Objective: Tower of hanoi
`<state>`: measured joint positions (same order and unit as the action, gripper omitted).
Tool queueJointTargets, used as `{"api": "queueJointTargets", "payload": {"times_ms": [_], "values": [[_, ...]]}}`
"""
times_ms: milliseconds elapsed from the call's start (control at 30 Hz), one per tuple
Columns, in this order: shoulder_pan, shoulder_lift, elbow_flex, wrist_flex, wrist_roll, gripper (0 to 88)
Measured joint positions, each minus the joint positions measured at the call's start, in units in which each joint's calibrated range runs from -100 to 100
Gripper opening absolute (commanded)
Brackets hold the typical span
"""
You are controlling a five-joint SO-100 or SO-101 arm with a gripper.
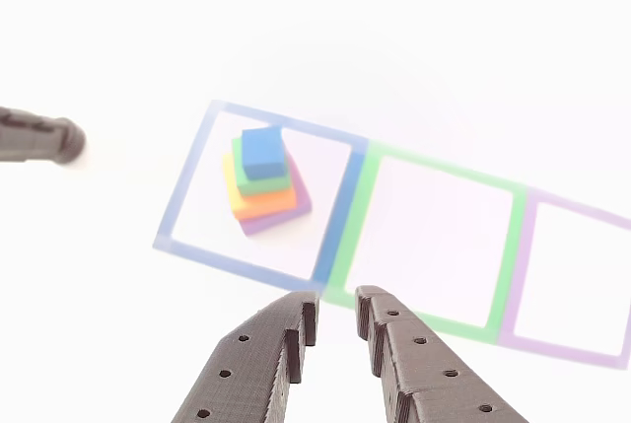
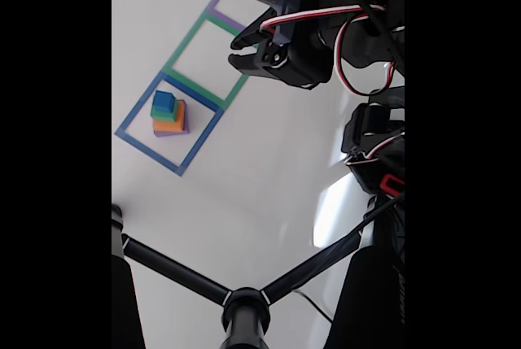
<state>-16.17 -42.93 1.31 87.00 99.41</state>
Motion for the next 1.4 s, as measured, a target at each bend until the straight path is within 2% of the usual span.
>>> {"api": "queueJointTargets", "payload": {"times_ms": [333,400,567,767,1067,1133,1233,1400], "values": [[1.8,-4.1,5.6,-0.2,0.0,0.1],[2.3,-6.7,11.0,-3.2,-3.3,0.0],[1.2,-14.9,26.9,-15.1,-20.7,0.0],[0.6,-24.7,47.1,-30.2,-53.2,0.0],[1.9,-39.0,74.4,-48.4,-96.7,0.0],[1.9,-41.0,82.3,-56.3,-102.9,0.0],[2.0,-44.5,93.5,-66.1,-106.8,0.0],[3.7,-48.7,97.5,-64.1,-115.1,0.0]]}}
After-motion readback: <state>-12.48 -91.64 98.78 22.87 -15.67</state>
